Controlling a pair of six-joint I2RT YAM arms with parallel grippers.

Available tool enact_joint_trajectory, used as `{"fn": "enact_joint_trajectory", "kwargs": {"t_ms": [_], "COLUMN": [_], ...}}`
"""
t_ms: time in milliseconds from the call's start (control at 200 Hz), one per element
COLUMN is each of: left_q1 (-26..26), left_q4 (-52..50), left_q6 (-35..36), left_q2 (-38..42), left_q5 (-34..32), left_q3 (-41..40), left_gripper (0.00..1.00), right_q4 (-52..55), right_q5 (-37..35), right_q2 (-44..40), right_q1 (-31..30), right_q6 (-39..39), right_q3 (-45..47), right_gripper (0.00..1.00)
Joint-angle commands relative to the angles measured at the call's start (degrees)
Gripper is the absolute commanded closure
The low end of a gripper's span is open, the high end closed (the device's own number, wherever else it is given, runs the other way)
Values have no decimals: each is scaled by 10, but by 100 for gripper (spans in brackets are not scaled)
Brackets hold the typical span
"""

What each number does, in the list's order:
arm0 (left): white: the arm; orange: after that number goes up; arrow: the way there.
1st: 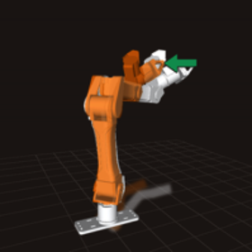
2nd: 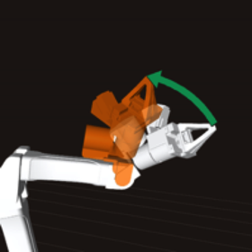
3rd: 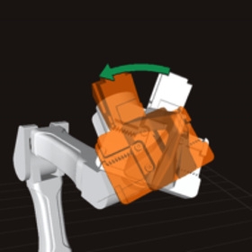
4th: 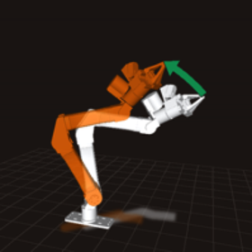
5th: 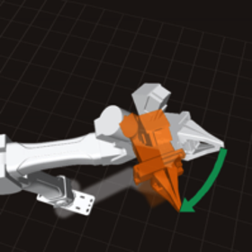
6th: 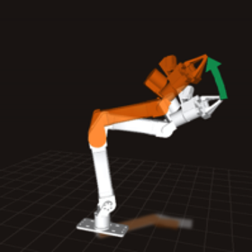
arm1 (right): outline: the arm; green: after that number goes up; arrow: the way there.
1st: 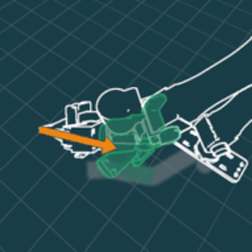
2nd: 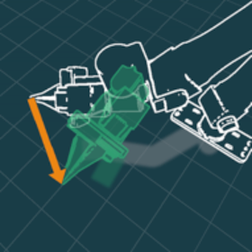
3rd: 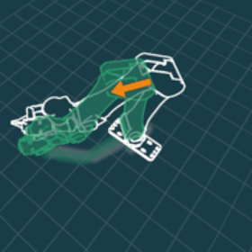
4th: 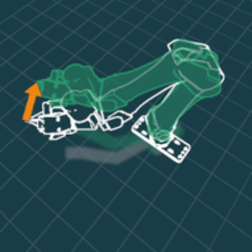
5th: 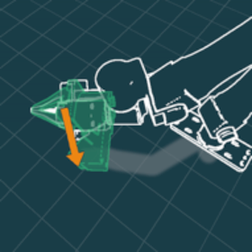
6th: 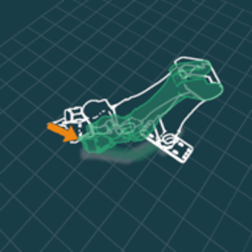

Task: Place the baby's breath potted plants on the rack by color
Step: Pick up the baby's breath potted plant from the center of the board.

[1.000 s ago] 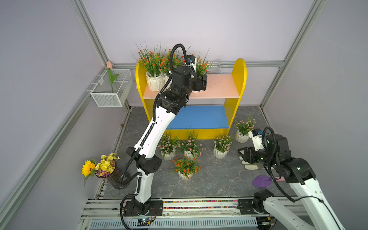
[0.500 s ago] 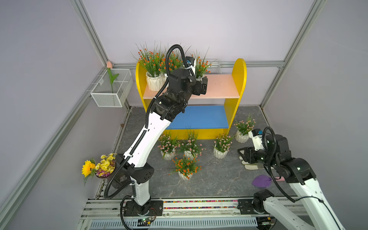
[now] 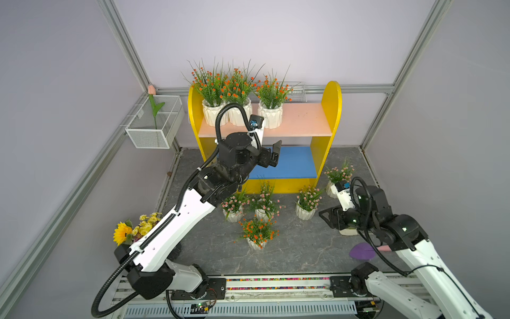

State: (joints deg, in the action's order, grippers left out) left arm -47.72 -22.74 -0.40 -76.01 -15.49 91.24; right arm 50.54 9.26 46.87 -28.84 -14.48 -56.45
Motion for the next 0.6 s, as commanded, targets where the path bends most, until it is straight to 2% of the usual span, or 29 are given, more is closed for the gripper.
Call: {"fn": "enact_joint_trajectory", "kwargs": {"t_ms": [0,120,295,455,595], "left_q1": [-1,-2,-1,-2,-1], "left_q4": [62,78,78,86,72], "left_q6": [-12,-35,-61,-75,-80], "left_q2": [56,103,143,182,226], "left_q5": [43,58,58,93,72], "left_q3": [-88,-174,-259,-326,-356], "left_gripper": [1,1,1,1,1], "right_q4": [-46,-101,-183,-278,-338], "right_q5": [-16,-41,-114,-146,-172], "right_q2": [13,31,71,118,170], "right_q1": [-38,-94,-193,-248,-279], "right_q6": [-34,-75,-133,-172,-188], "right_q3": [32,76,118,151,158], "right_gripper": [42,44,49,55,58]}}
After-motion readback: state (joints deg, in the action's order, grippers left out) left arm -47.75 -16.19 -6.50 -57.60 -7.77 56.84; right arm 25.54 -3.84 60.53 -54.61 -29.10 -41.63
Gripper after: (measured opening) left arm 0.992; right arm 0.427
